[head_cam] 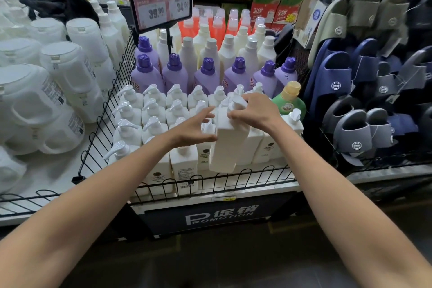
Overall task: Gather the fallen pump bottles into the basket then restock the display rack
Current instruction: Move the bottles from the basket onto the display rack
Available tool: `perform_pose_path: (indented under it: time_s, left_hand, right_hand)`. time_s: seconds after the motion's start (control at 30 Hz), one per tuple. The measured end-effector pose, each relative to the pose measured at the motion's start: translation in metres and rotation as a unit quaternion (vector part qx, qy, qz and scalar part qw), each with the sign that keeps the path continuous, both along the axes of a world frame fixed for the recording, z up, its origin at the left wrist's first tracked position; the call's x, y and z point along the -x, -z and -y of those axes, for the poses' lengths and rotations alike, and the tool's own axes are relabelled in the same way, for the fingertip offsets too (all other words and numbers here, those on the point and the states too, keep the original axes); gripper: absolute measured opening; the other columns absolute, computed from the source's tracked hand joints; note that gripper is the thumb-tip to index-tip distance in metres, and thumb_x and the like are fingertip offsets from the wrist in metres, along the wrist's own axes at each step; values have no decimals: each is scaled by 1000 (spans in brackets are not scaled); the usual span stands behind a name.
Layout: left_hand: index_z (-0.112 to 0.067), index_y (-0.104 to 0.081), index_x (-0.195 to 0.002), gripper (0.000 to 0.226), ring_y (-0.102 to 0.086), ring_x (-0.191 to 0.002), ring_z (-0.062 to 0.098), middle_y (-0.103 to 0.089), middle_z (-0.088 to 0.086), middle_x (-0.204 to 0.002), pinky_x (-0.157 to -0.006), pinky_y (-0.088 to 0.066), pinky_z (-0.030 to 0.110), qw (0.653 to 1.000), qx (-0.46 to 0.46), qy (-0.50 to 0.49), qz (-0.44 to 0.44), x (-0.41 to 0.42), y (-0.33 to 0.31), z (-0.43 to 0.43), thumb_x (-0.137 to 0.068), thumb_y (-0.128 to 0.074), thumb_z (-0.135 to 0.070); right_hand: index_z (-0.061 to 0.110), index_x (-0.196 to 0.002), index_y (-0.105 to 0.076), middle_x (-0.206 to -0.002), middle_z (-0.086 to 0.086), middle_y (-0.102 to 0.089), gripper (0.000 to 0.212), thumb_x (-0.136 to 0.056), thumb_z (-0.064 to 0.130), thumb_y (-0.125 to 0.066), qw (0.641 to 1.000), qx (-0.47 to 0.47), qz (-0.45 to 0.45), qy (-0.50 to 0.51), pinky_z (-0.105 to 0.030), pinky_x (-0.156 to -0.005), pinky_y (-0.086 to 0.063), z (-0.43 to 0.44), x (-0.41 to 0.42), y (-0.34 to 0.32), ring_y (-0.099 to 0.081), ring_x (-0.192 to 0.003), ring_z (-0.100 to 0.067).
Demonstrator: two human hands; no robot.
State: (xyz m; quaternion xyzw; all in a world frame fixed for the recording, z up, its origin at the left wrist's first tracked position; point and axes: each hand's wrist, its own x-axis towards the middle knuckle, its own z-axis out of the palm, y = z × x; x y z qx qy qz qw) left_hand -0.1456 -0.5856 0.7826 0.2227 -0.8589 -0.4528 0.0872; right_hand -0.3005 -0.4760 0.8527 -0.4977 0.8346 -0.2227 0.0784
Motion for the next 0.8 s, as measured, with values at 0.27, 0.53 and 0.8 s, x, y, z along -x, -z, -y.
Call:
perform_pose_path:
  time_s: [0.27,0.53,0.8]
  left_hand:
    - [-15,-25,-141,94,-47,-112,11,-43,-4,-128,-93,-44,28,994,-1,-30,-100,29,0,-13,-68,-85,-16]
    - [-18,-36,-129,94,-56,-106,19,-53,0,-119,-89,-51,32,991,-25,-40,-123,38,0,-2,-51,-79,-49]
    - [-19,-37,-137,83,-55,-113,4,-56,-7,-122,-93,-45,21,991,-82,69,-86,29,-12,10,-67,-82,-25]
  right_hand:
    - [18,-67,-54,-70,2,-54,26,-72,39,-68,1000,27,-11,11,-30,-58,-35,3,-3,-8,-51,-72,-19]
    - [22,-133,-47,-95,1,-51,70,-73,35,-78,963,85,251,-49,-21,-74,-45,-14,26,25,-50,-82,-13]
    - [31,-132,-35,-126,-3,-56,91,-56,34,-86,933,22,336,-123,-37,-101,-48,-14,26,39,-57,-117,-15]
